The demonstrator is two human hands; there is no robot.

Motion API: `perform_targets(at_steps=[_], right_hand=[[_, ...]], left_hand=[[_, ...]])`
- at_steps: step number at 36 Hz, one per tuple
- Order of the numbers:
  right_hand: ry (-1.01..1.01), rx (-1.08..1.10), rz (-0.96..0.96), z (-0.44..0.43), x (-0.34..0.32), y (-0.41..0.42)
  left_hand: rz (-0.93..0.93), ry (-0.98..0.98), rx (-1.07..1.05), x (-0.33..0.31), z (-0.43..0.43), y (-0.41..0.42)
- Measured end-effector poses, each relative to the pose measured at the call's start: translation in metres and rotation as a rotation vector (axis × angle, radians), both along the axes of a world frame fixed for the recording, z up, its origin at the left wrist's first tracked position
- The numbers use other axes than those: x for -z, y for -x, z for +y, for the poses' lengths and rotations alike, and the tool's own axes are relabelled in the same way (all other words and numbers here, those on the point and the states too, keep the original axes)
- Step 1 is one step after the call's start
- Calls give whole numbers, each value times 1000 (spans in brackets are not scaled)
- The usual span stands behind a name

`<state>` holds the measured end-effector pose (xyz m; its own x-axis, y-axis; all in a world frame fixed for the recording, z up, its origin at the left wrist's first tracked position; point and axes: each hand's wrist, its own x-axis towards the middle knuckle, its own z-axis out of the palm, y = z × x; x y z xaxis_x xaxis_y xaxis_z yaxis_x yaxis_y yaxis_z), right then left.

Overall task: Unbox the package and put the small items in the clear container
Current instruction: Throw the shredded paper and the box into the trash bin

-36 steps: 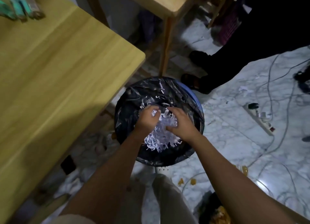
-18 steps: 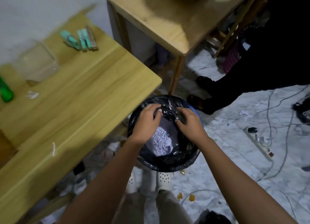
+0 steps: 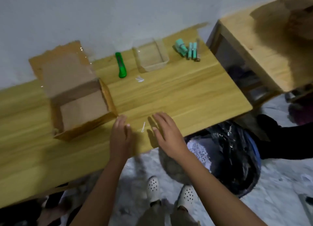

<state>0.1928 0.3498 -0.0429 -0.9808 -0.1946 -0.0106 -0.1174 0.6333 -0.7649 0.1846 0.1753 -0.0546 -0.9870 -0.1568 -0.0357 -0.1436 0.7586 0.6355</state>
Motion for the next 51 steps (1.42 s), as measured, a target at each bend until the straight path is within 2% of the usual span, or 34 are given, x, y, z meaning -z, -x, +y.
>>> perform_targets(at_steps=[5,11,24,30,35,44,47,51], right_hand=[[-289,-102,-8,-49,24,22],[-488,27,18,-44,46,44],[-530,-45,60,-67,44,158],[-437,-147,131,-62,42,172],[-234,-139,282,-49,41,140],[-145,-112,308,45,49,37],[-154,-18,266,92,50,-3],[-162,238,193,149,54,-63]], left_hand=[[-40,210,136,31,-22,-2],[-33,278,143,36,-21,-6],[-35,262,144,34,-21,-9],[-3,248,108,35,-19,-11],[40,242,93,39,-18,-11],[-5,165,-20,31,28,-12],[61,164,-1,34,44,-18],[111,182,54,38,74,-20]])
